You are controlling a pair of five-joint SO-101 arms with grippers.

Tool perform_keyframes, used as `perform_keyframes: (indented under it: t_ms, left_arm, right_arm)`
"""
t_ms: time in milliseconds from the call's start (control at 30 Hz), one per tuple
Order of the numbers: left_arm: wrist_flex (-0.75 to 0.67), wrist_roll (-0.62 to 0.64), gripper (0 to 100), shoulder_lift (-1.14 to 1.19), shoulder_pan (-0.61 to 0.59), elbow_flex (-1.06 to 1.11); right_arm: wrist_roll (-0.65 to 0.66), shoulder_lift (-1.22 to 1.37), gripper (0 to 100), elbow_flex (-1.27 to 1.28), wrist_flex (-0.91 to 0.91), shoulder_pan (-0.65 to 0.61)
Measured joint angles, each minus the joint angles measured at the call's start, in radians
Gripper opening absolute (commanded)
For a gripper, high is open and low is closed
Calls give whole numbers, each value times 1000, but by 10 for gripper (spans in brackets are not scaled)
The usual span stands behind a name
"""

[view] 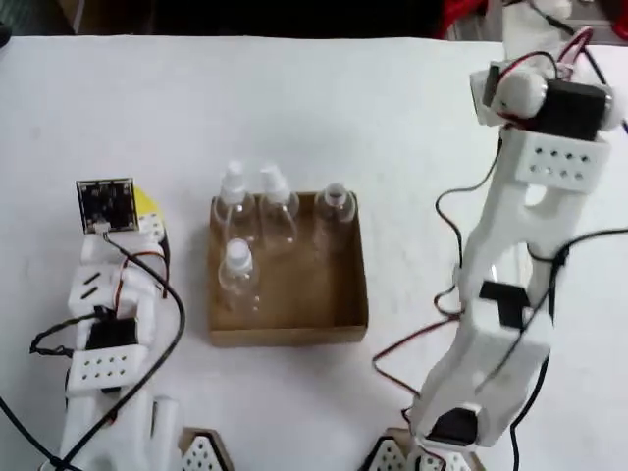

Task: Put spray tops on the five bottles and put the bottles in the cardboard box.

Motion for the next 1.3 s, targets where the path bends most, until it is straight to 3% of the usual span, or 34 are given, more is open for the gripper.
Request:
perform_keyframes:
  t_ms: [267,500,667,1033,1300]
  left_arm:
    - [0,0,24,0,0,0]
    - [0,0,24,0,0,0]
    - [0,0,24,0,0,0]
    - [0,0,24,0,0,0]
    - [0,0,24,0,0,0]
  right_arm:
    - [-25,-396,15,374,0,-158]
    - [-31,-715,15,519,-8,-364]
    - [-146,-832,15,614,-133,-451]
    - [-316,-973,15,1028,-583,-546]
    - [-319,-1146,15,1574,-1148,-554]
